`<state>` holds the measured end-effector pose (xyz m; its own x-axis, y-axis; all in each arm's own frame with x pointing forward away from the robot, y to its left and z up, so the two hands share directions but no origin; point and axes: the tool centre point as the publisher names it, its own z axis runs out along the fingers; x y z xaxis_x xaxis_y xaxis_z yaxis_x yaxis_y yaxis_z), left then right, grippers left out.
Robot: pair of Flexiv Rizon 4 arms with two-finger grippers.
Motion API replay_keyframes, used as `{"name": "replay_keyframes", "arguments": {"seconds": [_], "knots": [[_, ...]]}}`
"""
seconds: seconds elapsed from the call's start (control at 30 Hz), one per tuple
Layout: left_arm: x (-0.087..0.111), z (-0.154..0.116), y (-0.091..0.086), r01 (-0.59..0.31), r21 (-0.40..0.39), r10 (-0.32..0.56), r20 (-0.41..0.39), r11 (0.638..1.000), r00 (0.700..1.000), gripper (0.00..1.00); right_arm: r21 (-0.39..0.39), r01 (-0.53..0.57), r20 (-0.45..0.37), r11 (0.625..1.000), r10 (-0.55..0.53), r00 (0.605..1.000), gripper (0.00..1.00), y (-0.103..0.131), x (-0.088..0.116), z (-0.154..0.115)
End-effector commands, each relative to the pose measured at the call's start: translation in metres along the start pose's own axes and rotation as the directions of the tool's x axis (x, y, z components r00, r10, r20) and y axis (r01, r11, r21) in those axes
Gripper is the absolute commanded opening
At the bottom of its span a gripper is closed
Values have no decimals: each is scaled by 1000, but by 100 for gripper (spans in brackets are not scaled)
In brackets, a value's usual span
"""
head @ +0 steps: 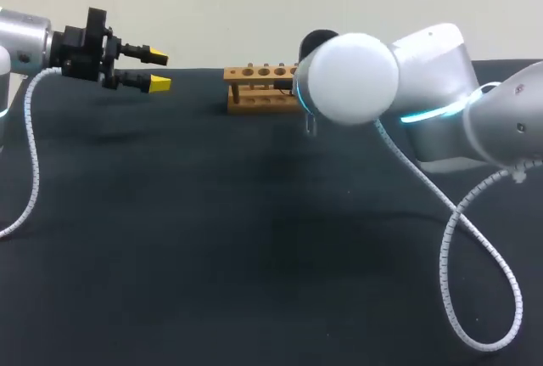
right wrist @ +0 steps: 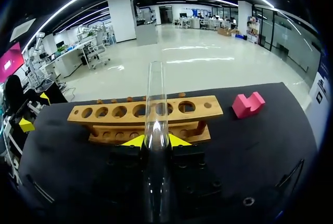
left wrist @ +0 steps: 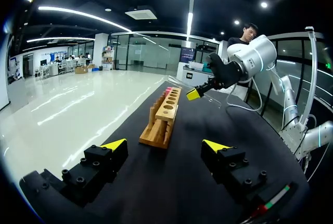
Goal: Grasp the test tube, adjust it, and insert it.
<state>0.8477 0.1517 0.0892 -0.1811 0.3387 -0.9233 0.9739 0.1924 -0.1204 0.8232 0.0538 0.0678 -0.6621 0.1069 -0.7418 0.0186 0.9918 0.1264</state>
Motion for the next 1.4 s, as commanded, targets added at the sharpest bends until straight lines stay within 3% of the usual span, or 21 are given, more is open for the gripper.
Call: {"name": "replay_keyframes", "arguments": {"seconds": [0.03, 0.77, 1.4], "knots": [[1, 0, 0, -3, 0, 3, 2, 1000, 1000, 100, -14, -6, -32, 1000, 5, 999, 0, -2, -4, 7], [1, 0, 0, -3, 0, 3, 2, 1000, 1000, 100, -46, -57, -197, 997, 47, 979, 0, -3, 10, 17], [1, 0, 0, -3, 0, 3, 2, 1000, 1000, 100, -84, -103, -348, 991, 68, 935, 0, -3, 22, 20]]}}
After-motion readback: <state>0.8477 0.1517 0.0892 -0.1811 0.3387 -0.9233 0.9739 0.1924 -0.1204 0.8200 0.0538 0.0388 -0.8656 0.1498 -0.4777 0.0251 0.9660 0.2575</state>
